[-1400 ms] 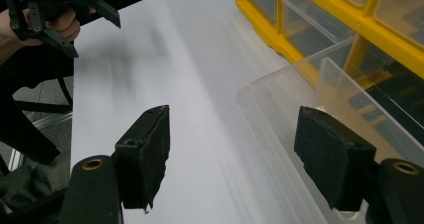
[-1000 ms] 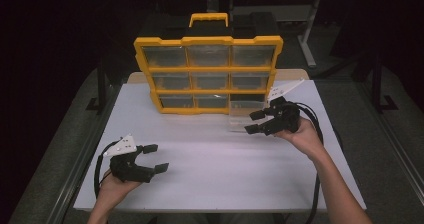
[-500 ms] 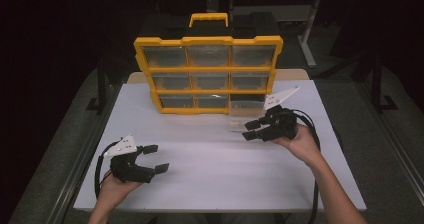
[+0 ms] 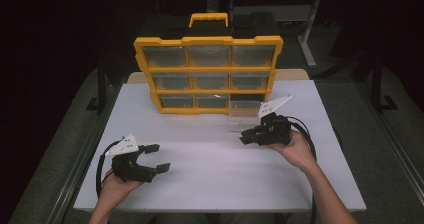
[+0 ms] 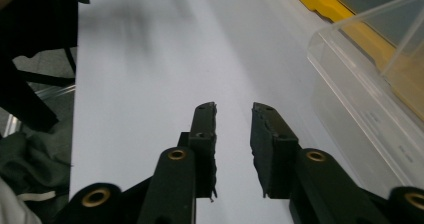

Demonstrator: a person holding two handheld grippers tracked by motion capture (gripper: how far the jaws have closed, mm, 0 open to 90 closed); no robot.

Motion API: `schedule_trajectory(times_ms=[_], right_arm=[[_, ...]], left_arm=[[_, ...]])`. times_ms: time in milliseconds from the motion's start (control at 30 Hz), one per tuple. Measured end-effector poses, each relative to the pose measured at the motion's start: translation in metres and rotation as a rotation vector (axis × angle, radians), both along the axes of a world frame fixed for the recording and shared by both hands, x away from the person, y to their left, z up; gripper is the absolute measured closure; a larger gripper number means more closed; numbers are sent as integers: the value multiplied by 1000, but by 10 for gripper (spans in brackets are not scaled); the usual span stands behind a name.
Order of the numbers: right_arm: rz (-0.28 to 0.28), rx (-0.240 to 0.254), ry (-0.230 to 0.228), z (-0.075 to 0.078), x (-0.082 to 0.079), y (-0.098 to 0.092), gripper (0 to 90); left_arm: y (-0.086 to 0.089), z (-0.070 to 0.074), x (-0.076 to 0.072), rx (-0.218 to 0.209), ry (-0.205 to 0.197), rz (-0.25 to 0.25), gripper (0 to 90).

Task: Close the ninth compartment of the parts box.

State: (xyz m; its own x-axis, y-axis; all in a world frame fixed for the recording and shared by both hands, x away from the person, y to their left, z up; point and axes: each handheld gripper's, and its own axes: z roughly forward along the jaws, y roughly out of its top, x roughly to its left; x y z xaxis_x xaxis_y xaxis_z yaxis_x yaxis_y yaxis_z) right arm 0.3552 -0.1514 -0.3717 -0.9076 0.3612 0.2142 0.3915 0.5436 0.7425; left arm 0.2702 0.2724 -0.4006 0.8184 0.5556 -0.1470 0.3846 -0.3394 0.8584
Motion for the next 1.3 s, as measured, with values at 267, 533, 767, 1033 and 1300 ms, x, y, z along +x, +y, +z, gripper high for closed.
schedule_trajectory(times_ms=[267, 533, 767, 1033, 1300], right_arm=[[-33, -12, 13, -11, 7, -4, 803], [-74, -64, 17, -20, 18, -7, 868], [-105, -87, 9, -21, 26, -5, 885], [-122, -133, -1, -14, 36, 3, 887], [-132, -146, -6, -9, 42, 4, 887]], left_arm=[[1, 0, -2, 0, -4, 3, 188], [3, 0, -3, 6, -3, 7, 188], [4, 1, -4, 5, -7, 12, 188], [4, 2, -4, 1, -8, 13, 188], [6, 2, -5, 0, -7, 14, 188]])
